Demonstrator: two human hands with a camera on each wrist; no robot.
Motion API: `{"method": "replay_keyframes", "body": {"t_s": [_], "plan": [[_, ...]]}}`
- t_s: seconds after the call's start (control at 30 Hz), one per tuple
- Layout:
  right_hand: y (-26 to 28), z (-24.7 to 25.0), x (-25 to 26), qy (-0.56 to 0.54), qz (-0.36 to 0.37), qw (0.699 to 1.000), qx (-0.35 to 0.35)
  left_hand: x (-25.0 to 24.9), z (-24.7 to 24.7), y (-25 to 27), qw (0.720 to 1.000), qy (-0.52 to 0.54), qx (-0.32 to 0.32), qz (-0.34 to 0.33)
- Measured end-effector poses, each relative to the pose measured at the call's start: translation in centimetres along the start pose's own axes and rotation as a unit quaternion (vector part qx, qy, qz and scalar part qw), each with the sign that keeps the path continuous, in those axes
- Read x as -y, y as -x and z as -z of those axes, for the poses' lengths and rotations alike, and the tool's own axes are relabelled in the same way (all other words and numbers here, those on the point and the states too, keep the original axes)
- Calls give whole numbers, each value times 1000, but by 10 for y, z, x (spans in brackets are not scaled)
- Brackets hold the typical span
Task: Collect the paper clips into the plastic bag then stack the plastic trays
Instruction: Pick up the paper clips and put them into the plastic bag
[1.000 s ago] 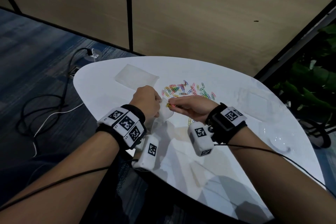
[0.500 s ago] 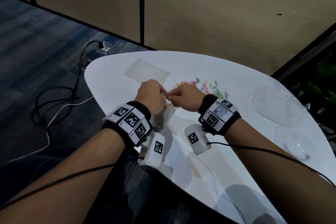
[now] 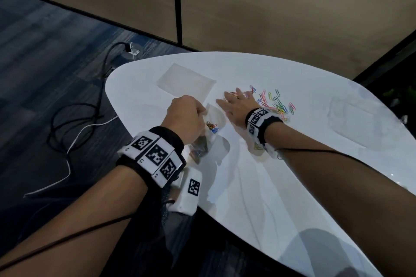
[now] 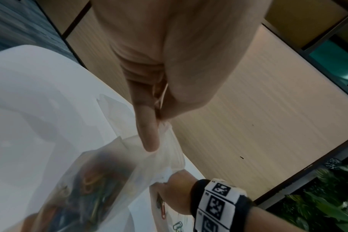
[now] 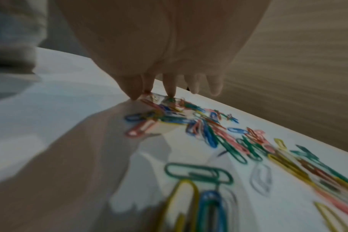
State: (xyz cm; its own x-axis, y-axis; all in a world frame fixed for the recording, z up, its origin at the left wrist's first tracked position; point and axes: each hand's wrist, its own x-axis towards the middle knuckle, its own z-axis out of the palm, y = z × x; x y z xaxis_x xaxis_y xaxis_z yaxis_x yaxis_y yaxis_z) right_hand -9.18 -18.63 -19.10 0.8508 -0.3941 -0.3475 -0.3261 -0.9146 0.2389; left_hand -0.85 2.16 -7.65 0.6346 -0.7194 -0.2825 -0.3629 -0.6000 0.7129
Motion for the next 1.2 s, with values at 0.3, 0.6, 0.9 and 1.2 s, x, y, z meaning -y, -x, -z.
{"method": "replay_keyframes", "body": {"t_s": [0.3, 0.6, 0.9, 1.2], "plan": [[-7, 14, -25, -113, -117, 987, -12, -6, -9, -4, 1000, -20, 21, -8], [54, 21, -58, -687, -312, 647, -111, -12, -8, -2, 999, -33, 16, -14], [109, 68, 27, -849, -129, 498, -118, -22, -12, 2, 999, -31, -5, -22], [92, 75, 7, -631, -67, 748, -196, -17, -5, 3, 999, -21, -16, -32]]}}
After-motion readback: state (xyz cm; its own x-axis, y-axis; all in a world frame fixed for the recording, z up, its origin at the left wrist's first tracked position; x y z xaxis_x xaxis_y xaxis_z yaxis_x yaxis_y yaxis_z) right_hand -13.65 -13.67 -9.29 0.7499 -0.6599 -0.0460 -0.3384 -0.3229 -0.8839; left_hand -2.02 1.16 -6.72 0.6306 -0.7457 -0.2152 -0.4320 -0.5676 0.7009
